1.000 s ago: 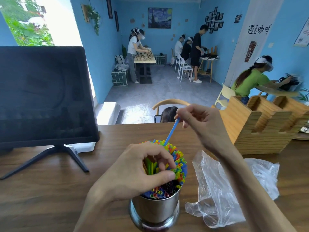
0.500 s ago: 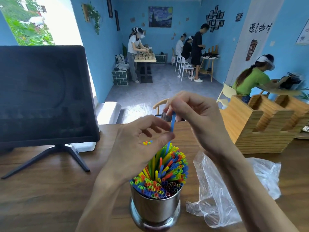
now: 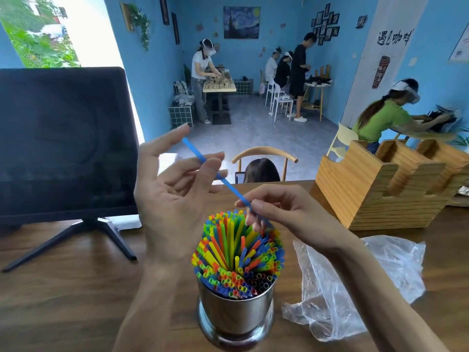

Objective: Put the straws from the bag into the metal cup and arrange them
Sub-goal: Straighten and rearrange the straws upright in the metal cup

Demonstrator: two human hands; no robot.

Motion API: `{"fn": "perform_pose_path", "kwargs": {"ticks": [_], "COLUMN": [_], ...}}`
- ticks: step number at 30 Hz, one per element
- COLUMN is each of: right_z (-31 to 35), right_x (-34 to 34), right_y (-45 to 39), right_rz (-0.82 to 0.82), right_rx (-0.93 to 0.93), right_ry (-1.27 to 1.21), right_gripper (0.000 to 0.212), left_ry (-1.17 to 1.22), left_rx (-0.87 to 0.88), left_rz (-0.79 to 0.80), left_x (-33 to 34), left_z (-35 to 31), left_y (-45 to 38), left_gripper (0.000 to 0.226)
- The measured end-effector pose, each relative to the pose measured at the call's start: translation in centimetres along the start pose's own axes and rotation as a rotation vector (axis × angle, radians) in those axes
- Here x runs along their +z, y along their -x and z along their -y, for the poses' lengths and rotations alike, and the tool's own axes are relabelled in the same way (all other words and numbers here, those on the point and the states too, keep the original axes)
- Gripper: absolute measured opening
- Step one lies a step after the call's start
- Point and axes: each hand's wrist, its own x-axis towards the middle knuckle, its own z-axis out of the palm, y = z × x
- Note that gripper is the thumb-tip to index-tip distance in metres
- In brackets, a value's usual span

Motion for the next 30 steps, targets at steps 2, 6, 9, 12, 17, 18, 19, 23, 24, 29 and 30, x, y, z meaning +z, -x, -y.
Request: {"fn": "perform_pose_path", "kwargs": {"ticks": [2,6,9,12,17,18,19,23,24,29,30], "right_z": [-0.2,0.2,1.2,1.8,1.3,0.8,0.1,-2.7,-2.9,-2.5,-2.5], "right_x": [-0.7,-2.4,-2.7,-2.0,0.2,0.9,1.6,2.2,1.8,0.3,0.0], "right_y": [0.3,0.5,0.1,-0.7,-1.1,-1.0,-0.9,-0.2,-0.1,0.9,1.2], "right_rz": [-0.083,-0.337,-0.466,-0.546,-0.49,-0.453,-0.414,-0.315,-0.292,-0.386,-0.406], "right_rx": [-0.009,0.0,-0.085,-0.195,-0.315,-0.285,-0.258,-0.218,-0.154,0.027,0.059], "right_ry": [-0.056,-0.281,-0.449,-0.463,0.034,0.106,0.183,0.486,0.471,0.16,0.124], "right_gripper": [0.014,0.01,0.009,0.016,0.052,0.053,0.045,0.018,0.027,0.039,0.041], "left_ry": [0.01,-0.012,-0.214,-0.428,-0.623,-0.603,-0.589,-0.538,-0.536,-0.535,-0.537], "left_rx": [-0.082,-0.319,-0.42,-0.414,-0.33,-0.314,-0.293,-0.252,-0.257,-0.242,-0.238], "left_rz": [-0.124,-0.187,0.14,0.547,0.731,0.685,0.628,0.479,0.477,0.486,0.503], "left_x": [-0.6,-2.6,-4.0,-4.0,-3.3,-3.3,-3.3,-3.1,-3.1,-2.8,-2.7], "left_z": [0.6,1.7,1.8,1.4,1.6,1.7,1.8,2.0,2.1,2.9,3.1], "left_y": [0.0,-0.4,-0.6,-0.1,0.8,0.7,0.7,0.8,1.0,1.4,1.4], "left_gripper": [0.027,0.02,0.017,0.015,0.006,0.006,0.007,0.01,0.012,0.002,0.002]}}
